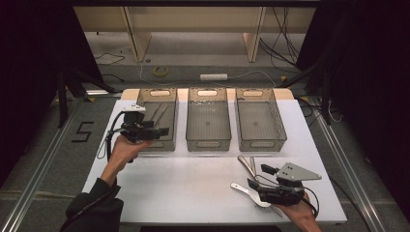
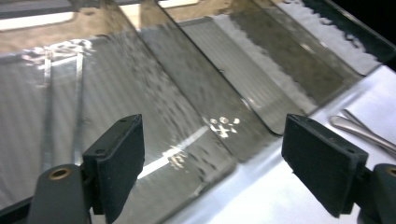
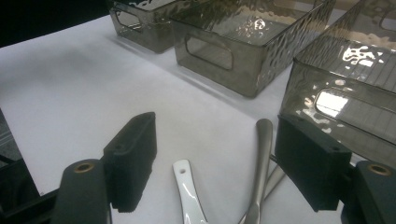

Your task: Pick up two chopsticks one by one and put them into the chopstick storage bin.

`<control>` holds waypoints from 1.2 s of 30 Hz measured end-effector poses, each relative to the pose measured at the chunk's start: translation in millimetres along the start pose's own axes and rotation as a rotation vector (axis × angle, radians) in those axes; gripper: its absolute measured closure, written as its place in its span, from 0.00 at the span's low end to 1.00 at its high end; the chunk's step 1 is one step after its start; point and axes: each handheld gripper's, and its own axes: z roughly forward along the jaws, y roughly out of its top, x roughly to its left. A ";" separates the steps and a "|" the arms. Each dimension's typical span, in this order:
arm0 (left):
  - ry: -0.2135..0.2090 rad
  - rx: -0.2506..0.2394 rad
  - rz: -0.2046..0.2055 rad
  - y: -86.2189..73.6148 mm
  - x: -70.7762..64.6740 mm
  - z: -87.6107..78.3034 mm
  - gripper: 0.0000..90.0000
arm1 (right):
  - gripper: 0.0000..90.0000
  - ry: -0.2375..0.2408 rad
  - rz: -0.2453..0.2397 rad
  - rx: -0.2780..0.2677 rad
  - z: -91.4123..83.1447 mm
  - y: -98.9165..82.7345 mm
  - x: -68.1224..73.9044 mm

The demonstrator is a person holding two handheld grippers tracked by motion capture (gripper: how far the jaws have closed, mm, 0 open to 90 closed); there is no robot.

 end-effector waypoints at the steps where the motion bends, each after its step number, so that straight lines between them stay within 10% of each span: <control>1: -0.004 0.003 0.010 -2.9 -2.2 0.2 0.23 | 0.34 0.003 -0.002 0.004 -0.1 0.2 0.0; 16: -0.093 -0.125 0.031 -44.4 -30.4 -22.1 0.20 | 0.34 0.040 -0.001 0.150 11.0 1.2 0.9; 36: -0.105 -0.152 0.067 -58.2 -53.7 -33.7 0.19 | 0.35 0.075 -0.044 0.325 33.2 -1.1 4.6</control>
